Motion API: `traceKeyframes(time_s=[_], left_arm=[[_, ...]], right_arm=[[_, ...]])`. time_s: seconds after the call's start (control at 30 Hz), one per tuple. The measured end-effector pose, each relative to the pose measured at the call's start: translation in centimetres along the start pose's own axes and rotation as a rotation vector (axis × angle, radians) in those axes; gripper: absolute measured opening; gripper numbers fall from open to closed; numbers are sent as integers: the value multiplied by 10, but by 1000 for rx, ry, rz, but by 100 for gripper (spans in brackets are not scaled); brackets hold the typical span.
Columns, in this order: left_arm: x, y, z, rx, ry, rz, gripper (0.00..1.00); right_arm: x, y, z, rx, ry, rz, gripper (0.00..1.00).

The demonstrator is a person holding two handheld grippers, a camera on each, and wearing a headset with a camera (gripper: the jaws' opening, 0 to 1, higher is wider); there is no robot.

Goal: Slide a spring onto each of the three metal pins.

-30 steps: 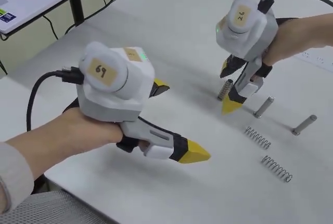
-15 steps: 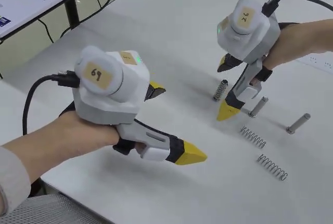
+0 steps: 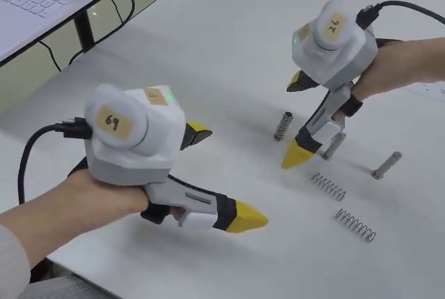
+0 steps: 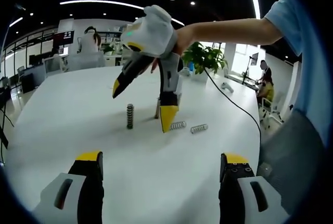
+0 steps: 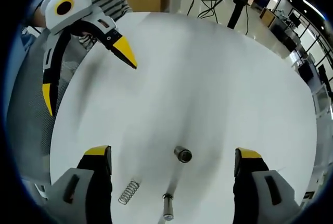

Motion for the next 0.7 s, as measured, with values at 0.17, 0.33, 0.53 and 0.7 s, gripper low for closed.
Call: traceKeyframes(time_s=[0.17,0.33,0.53,0.7], left_arm=[[2,-2,0,-3,3,12,90],[3,-6,-1,-12,5,25,90],[3,-12,-3,-28,13,25,90],[0,-15,-3,-46,25,19,90]], right_arm=[[4,1,-3,-38,41,73,100],[12,5,-10,-65,60,113,100],[25,15,-17,-121,114,179,100],[36,29,-29,-172,149,216,100]])
Point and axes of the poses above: the centre of the closed fingertips' face, and the gripper's own axes: x roughly backward along the fingers, z roughly to its right, y roughly out of its underside, the point moved 10 cm from there along x, roughly backward along the fingers, and after that the axes turned 3 degrees about x, right-handed, at the moved point
